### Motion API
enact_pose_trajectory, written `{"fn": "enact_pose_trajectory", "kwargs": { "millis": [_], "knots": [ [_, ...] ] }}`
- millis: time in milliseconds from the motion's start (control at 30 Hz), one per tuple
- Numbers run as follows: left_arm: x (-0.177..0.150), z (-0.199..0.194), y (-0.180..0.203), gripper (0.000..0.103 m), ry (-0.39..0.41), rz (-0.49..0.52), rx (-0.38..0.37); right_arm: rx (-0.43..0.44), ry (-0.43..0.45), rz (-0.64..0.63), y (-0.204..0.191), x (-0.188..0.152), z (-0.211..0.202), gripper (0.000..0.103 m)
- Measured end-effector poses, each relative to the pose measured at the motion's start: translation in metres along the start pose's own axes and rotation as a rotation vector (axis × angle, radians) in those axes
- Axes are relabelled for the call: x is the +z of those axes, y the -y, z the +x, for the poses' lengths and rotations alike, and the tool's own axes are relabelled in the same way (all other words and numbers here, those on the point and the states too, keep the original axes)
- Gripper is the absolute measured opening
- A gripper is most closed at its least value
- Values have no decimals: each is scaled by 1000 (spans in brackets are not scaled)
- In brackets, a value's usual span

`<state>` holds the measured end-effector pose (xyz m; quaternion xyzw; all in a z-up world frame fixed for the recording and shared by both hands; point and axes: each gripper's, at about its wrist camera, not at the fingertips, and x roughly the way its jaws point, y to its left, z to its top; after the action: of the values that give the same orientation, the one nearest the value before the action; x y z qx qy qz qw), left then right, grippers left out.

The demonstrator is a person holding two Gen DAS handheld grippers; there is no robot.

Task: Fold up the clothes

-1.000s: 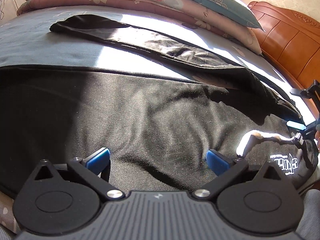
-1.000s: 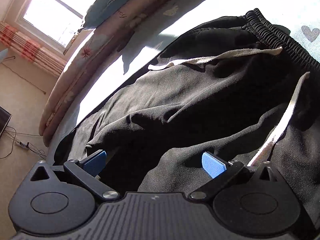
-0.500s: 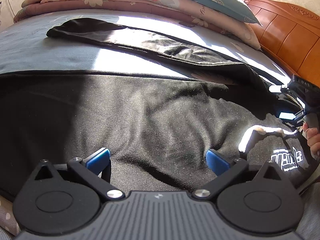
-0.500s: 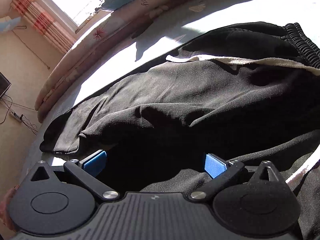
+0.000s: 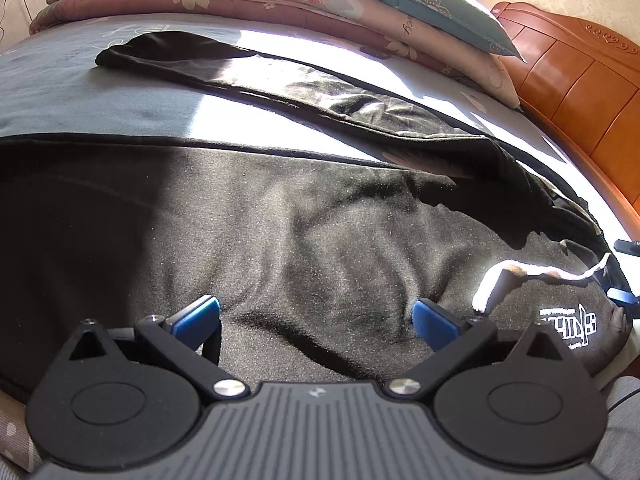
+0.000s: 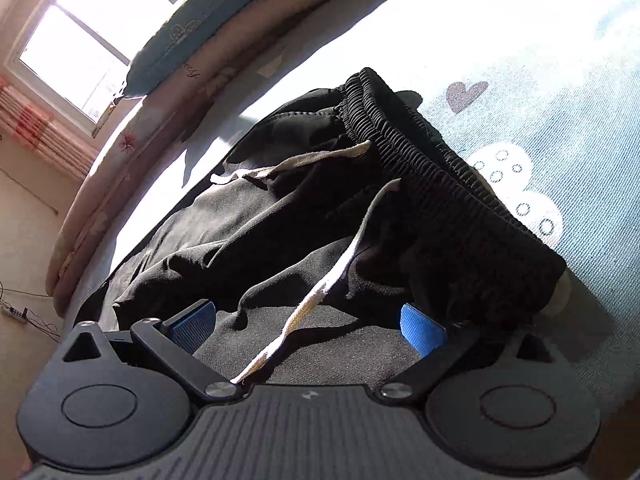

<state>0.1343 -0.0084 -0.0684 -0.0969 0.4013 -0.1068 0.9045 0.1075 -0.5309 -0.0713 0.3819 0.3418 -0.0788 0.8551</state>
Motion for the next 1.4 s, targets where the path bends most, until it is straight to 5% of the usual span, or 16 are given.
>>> {"fn": "enact_pose_trajectory", "kwargs": {
  "millis": [533, 767, 933, 1133, 1400],
  "knots": [
    [-1, -3, -6, 102, 2, -25, -27, -98, -14, 64, 3, -16, -26, 103],
    [-2, -1, 0, 102, 0, -2, -1, 123, -54, 4, -41, -28, -24, 103],
    [-3, -2, -2, 102, 2, -11, -11, 268, -167, -22, -83, -45, 9, 103],
    [-3, -3, -3, 102, 7, -6, -18, 196, -256, -39, -94, -80, 36, 103],
    [-6, -5, 5, 102, 18, 1, 23, 328, -248, 9, -106, -99, 26, 103]
  ]
}}
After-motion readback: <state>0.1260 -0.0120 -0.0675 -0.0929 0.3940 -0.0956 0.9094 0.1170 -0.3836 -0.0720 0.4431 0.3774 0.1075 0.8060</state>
